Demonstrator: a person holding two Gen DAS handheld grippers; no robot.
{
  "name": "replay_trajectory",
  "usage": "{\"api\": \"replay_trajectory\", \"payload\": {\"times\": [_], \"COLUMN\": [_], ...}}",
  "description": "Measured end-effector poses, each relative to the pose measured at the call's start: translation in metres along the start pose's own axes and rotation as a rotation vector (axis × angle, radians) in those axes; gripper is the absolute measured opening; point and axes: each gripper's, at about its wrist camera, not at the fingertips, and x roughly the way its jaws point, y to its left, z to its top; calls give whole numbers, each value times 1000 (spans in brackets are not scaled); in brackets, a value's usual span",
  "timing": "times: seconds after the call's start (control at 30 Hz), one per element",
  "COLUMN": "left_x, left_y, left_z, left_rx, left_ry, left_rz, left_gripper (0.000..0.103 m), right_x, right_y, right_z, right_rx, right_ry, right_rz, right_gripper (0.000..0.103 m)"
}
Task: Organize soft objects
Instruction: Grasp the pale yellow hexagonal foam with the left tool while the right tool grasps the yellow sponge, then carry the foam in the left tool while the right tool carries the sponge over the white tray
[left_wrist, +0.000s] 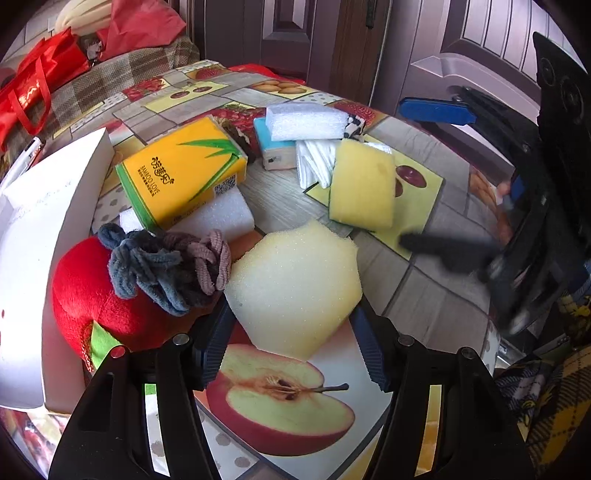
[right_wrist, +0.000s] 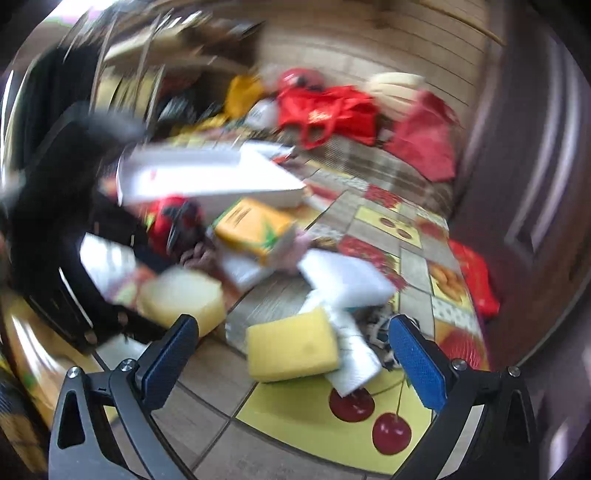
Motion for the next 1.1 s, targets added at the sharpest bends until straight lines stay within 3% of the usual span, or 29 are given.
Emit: {"api": "replay_trajectory", "payload": {"times": [0.13, 0.23, 0.3, 0.33, 0.37, 0.5, 0.73, 0.87, 0.97, 1.07, 1.1], "left_x": [3, 4, 6, 6, 6, -3, -41, -73, -97, -100, -101], "left_y": [3, 2, -1, -1, -3, -10, -15, 3, 36, 60, 65], "left_z": [-1, -1, 0, 0, 0, -4, -11, -17, -27, -38, -42], "left_rx": [-15, -3, 17, 22, 30, 71, 97, 10, -148, -241, -266], "left_ry": [16, 21, 23, 22, 21, -18, -203, -397, -530, -557, -549], "left_rz": [4, 15, 28, 28, 22, 16, 24, 119, 271, 406, 416], "left_gripper": [62, 63, 64, 64, 63, 55, 55, 55, 55, 55, 55], "right_x": [27, 34, 32, 31, 32, 27, -12, -28, -28, -21, -18], "right_y": [14, 16, 12, 12, 11, 1, -25, -38, -44, -37, -34], "right_z": [-8, -11, -11, -11, -12, -13, -5, 7, 17, 20, 21], "right_rx": [-122, -120, -110, -104, -93, -20, 179, 318, 439, 508, 517], "right_ry": [104, 149, 140, 139, 145, 140, -43, -181, -268, -303, -305], "right_rz": [-64, -61, -50, -41, -31, 16, 20, 12, 27, 26, 21], "right_gripper": [102, 101, 95, 82, 54, 55, 55, 55, 55, 55, 55]}}
